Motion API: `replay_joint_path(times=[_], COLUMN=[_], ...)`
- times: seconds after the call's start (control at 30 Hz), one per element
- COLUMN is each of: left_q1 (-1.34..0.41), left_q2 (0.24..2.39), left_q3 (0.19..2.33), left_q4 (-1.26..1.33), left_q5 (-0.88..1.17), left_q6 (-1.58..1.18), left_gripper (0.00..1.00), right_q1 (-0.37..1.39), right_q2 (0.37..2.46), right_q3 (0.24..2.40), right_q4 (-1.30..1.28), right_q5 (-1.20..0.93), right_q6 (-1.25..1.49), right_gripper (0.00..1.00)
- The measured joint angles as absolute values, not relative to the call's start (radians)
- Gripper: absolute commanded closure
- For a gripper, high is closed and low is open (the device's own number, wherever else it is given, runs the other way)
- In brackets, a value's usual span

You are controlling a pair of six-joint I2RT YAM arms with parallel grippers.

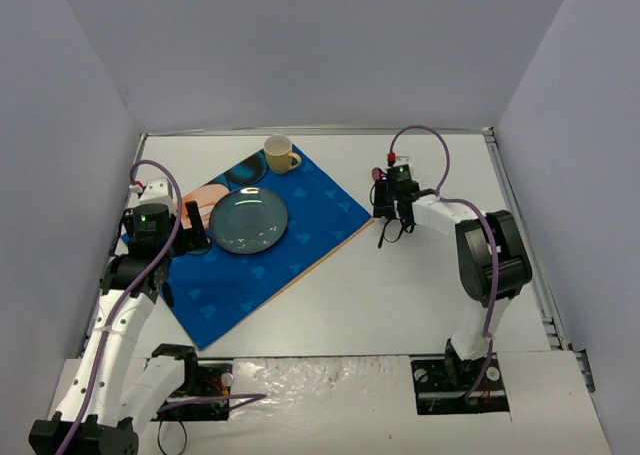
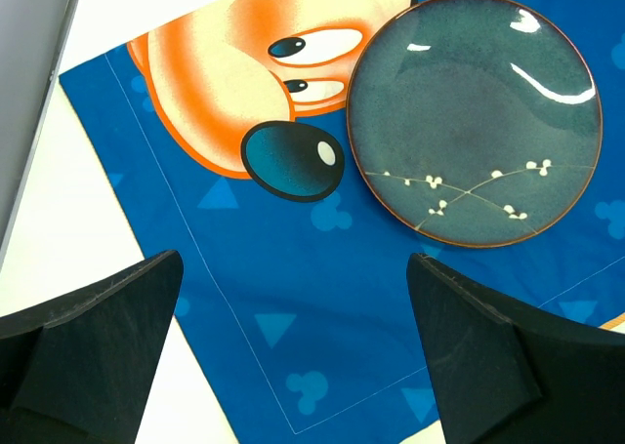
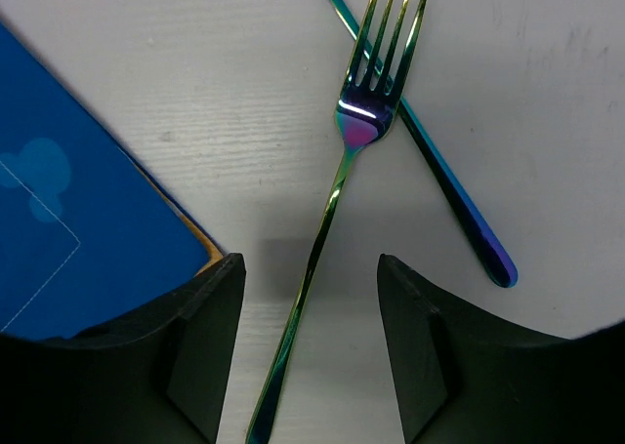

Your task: Set the dinner table for one person

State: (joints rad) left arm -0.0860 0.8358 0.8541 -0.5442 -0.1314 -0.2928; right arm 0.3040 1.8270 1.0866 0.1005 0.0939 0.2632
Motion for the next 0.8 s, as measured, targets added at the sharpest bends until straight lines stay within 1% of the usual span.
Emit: replay_joint_path(times=[0.23,0.43,0.5,0.63,0.77,0.8], left_q1=[-0.086,-0.086,-0.086,-0.086,-0.086,-0.086], left_q2=[0.836,0.836,0.836,0.836,0.836,0.836], left_q3=[0.854,0.854,0.854,0.854,0.854,0.854], left_q4=[-0.545,-0.545,-0.545,-0.546,-0.546,-0.546], left_q5=[-0.131,-0.131,-0.132,-0.132,-0.132,-0.132], left_q6=[-0.293,-0.293,-0.293,-0.292,-0.292,-0.292], left_gripper=[0.03,0.03,0.03,0.03,0.03,0.03], right_q1=[0.308,0.308,0.308,0.308,0.308,0.308], right_q2=[1.86,1.877,1.887,1.896,1.897,1.898], right_q3=[1.087,1.087,1.088,1.094,1.096,1.096], right_q4=[0.104,0.114,0.12,0.132,0.131,0.131], right_q5=[0.123,0.15,0.156,0.163,0.168,0.169], right_q6=[0.289,0.295,0.298,0.303,0.311,0.312], right_gripper=[0.62,0.67,0.71,0.82,0.97,0.99])
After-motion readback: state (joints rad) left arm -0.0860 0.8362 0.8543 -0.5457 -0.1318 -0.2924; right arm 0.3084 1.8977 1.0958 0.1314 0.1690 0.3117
